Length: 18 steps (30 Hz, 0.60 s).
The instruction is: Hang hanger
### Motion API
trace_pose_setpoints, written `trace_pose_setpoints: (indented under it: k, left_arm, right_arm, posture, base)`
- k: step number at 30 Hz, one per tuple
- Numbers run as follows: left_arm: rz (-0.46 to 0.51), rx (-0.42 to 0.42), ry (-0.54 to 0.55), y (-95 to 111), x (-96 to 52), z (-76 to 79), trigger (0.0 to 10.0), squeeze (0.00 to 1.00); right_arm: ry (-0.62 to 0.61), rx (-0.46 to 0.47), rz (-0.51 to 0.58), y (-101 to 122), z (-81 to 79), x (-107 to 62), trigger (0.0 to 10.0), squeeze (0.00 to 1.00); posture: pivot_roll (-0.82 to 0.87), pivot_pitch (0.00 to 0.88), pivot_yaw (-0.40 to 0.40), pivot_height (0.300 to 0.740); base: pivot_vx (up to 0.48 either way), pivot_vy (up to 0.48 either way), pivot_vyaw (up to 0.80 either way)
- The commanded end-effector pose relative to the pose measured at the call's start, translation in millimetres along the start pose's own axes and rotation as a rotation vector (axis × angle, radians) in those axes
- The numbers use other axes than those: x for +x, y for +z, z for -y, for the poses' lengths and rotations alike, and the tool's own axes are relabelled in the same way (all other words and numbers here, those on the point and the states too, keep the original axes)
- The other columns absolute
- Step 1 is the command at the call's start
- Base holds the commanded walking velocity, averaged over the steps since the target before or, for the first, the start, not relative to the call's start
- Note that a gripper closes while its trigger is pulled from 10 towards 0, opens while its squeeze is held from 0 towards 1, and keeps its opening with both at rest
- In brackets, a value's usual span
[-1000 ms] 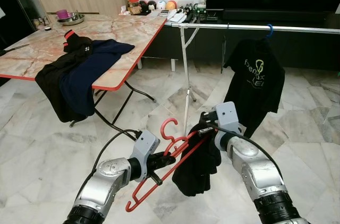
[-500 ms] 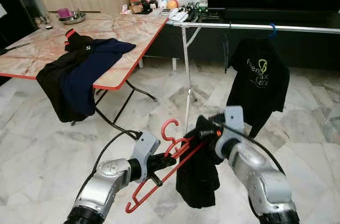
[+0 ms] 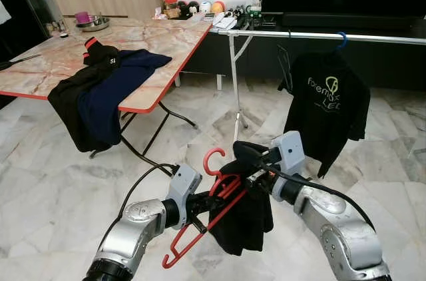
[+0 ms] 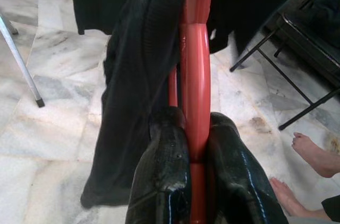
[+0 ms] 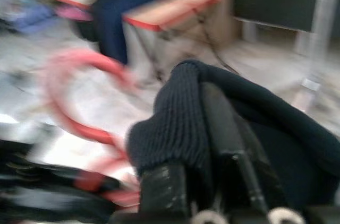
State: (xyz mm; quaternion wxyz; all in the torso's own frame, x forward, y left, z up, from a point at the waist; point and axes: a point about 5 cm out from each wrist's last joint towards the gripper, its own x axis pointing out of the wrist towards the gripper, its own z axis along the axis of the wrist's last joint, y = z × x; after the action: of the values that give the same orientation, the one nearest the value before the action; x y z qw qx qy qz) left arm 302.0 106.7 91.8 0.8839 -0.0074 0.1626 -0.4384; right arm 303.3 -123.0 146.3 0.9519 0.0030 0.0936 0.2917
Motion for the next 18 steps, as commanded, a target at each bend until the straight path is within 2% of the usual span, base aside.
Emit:
trace_pose_setpoints:
  k: [1,4,6,10,13,14,18]
  left_arm:
    - [0.024,-0.002,0.013,5.4,-3.5,-2.1,10.0,0.0]
    - [0.026,-0.002,0.02,4.7,-4.2,-2.8,10.0,0.0]
    - [0.028,-0.005,0.021,4.9,-4.6,-2.7,10.0,0.0]
    - [0.028,-0.007,0.02,4.7,-5.0,-2.7,10.0,0.0]
    - [0.028,-0.01,0.018,4.8,-5.3,-2.9,10.0,0.0]
    - [0.029,-0.012,0.017,4.8,-5.4,-2.9,10.0,0.0]
    - [0.03,-0.013,0.013,4.7,-5.2,-2.5,10.0,0.0]
  right_arm:
    - [-0.013,0.011,0.006,-2.0,3.4,-1.8,10.0,0.0]
    - [-0.022,0.022,-0.02,-9.3,6.5,-4.7,10.0,0.0]
    - [-0.076,0.044,-0.048,-19.5,14.1,-6.6,10.0,0.0]
    - [-0.052,0.065,-0.017,-18.0,12.1,-7.5,10.0,0.0]
    - [0.13,0.045,0.088,0.0,-10.7,-9.4,10.0,0.0]
    - [0.228,0.026,0.131,7.4,-22.9,-12.2,10.0,0.0]
    - [0.319,-0.017,0.142,9.4,-34.9,-15.8,10.0,0.0]
  posture:
    - [0.06,0.053,0.039,0.74]
    - [0.06,0.054,0.038,0.74]
    - [0.06,0.059,0.038,0.74]
    - [0.06,0.061,0.04,0.74]
    - [0.06,0.063,0.042,0.74]
    - [0.06,0.063,0.042,0.74]
    - [0.06,0.062,0.042,0.74]
  base:
    - [0.0,0.0,0.0]
    - [0.0,0.0,0.0]
    - [0.0,0.0,0.0]
    - [0.0,0.0,0.0]
    - [0.0,0.0,0.0]
    - [0.0,0.0,0.0]
    - [0.0,0.0,0.0]
